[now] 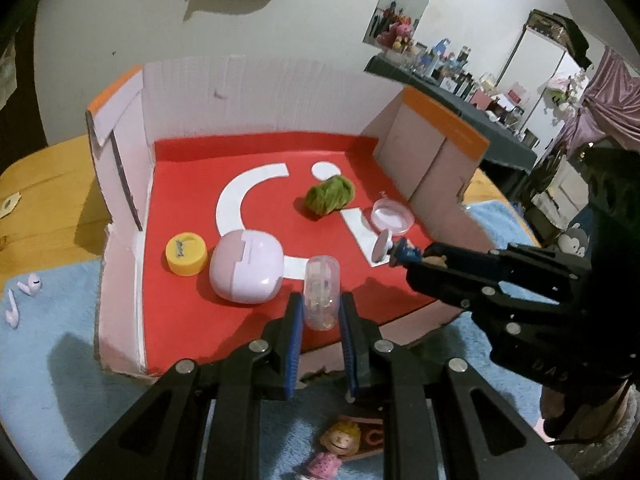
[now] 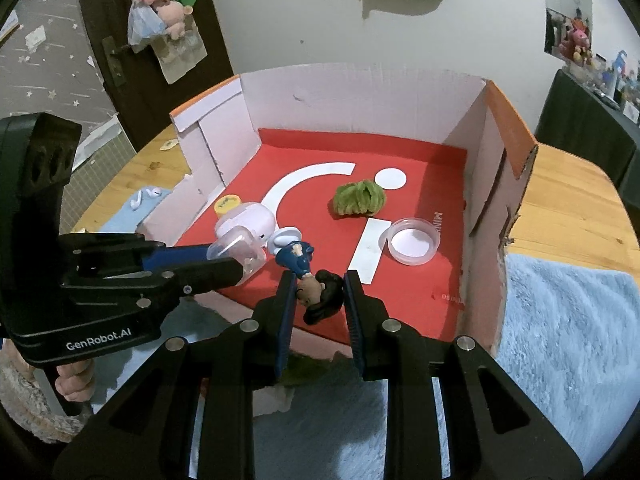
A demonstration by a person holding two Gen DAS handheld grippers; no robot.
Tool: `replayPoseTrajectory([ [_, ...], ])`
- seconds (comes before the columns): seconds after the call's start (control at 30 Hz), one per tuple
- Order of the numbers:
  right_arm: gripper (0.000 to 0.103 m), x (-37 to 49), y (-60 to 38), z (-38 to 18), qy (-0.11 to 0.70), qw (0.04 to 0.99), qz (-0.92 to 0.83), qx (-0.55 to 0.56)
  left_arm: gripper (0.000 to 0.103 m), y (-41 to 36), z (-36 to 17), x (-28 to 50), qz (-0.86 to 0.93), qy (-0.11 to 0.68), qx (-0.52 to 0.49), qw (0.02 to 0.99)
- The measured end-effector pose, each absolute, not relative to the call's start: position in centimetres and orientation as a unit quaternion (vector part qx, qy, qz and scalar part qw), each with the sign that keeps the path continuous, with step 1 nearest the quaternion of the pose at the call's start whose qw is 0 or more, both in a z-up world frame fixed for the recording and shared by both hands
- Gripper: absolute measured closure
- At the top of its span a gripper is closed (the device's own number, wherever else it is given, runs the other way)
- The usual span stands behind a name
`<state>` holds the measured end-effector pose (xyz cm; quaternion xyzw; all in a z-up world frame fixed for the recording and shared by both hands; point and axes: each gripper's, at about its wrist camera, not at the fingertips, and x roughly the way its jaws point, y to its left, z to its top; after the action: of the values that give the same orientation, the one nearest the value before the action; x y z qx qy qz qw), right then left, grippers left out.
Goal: Organize objects
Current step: 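Lift the clear vial and figurine and carry both into the box, then lower the clear vial and figurine onto the red paper with both grippers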
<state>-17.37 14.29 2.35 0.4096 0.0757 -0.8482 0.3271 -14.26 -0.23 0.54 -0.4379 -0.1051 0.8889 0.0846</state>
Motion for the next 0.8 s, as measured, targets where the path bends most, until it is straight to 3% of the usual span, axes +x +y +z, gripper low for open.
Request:
replayPoseTrajectory([
  [0.8,0.08,-20.4,12.4,-0.4,0.108,0.315,-0.829,0.449,0.084,-1.6,-0.5,-17.5,0.888,-0.085,-0.451,0.03],
])
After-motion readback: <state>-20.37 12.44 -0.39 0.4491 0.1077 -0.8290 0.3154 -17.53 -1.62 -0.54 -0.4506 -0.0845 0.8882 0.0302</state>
